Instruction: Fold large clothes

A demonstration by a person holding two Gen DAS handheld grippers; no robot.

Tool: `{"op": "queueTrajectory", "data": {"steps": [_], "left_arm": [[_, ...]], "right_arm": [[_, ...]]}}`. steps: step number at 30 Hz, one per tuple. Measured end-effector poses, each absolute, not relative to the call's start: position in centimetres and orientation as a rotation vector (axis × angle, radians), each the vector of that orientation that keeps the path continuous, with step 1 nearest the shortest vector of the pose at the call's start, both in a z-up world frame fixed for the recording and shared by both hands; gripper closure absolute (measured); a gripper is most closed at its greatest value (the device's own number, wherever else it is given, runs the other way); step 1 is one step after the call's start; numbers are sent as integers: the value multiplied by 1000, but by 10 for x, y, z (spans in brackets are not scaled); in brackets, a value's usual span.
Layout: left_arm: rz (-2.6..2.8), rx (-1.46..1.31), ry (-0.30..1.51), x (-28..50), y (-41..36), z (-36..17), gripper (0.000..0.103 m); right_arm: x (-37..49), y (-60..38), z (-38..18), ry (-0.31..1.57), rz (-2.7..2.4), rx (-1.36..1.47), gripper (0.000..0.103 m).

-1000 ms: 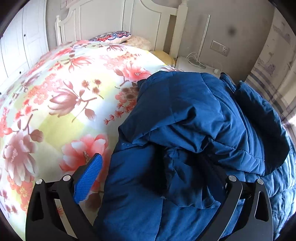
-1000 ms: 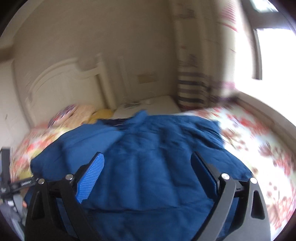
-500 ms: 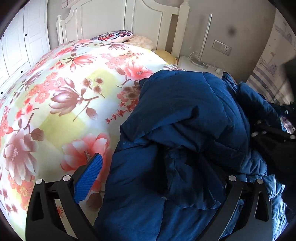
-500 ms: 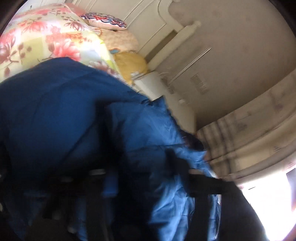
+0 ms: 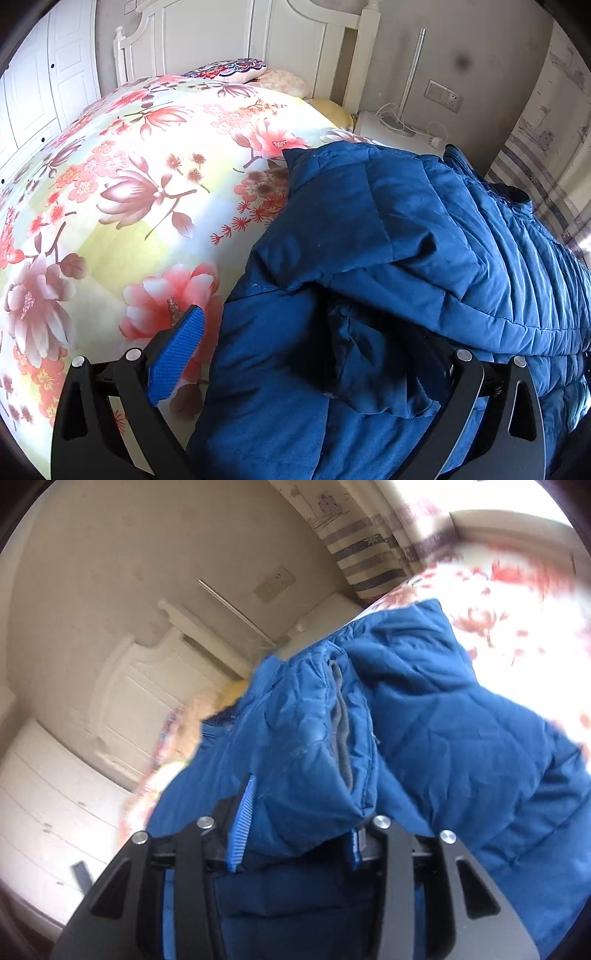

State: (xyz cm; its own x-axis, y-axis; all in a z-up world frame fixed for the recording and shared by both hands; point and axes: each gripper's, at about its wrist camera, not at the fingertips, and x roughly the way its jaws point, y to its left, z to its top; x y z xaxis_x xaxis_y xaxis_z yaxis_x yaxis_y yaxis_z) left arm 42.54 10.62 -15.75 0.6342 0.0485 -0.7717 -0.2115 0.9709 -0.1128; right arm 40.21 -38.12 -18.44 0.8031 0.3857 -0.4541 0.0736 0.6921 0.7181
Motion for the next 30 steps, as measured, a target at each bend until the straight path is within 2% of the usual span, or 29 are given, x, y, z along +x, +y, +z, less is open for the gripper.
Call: {"op": "queueTrajectory", "data": {"steps": [3,4,5,10,12,13,15,16,17,20,23,26,29,30], "left_arm": [[157,-190,872,426,105,-157,4],[157,-190,872,426,105,-157,4],[159,-189,871,426,105,-157,4],[164,-184,872,426,103,-157,4],[165,-184,872,426,103,-157,4],[164,-186,872,426,103,-157,4],[159,-193,873,426,105,-158,4],[158,-196,872,426,105,-158,4],[157,-198,872,426,105,-158,4],[155,-201,875,426,106,-158,4],[156,-201,875,425,106,-158,4],[156,-203,875,425,106,-158,4],[154,-206,874,425,106,-158,4],[148,-210,874,425,107,-158,4]], "right_arm": [[401,-379,-182,610,202,773,62],[398,-379,-180,589,216,769,74],[395,-375,-180,576,222,763,79],[371,-364,-153,533,149,659,81],[375,-365,-166,616,104,645,80],[379,-365,-175,661,97,639,75],[378,-372,-182,682,118,688,71],[372,-378,-175,665,84,691,63],[366,-381,-168,632,43,673,56],[346,-377,-128,454,-98,514,52],[359,-346,-99,420,-35,328,38],[396,-305,-102,530,-5,97,36],[437,-286,-155,777,-73,-75,33],[439,-284,-167,762,-68,-97,32]]}}
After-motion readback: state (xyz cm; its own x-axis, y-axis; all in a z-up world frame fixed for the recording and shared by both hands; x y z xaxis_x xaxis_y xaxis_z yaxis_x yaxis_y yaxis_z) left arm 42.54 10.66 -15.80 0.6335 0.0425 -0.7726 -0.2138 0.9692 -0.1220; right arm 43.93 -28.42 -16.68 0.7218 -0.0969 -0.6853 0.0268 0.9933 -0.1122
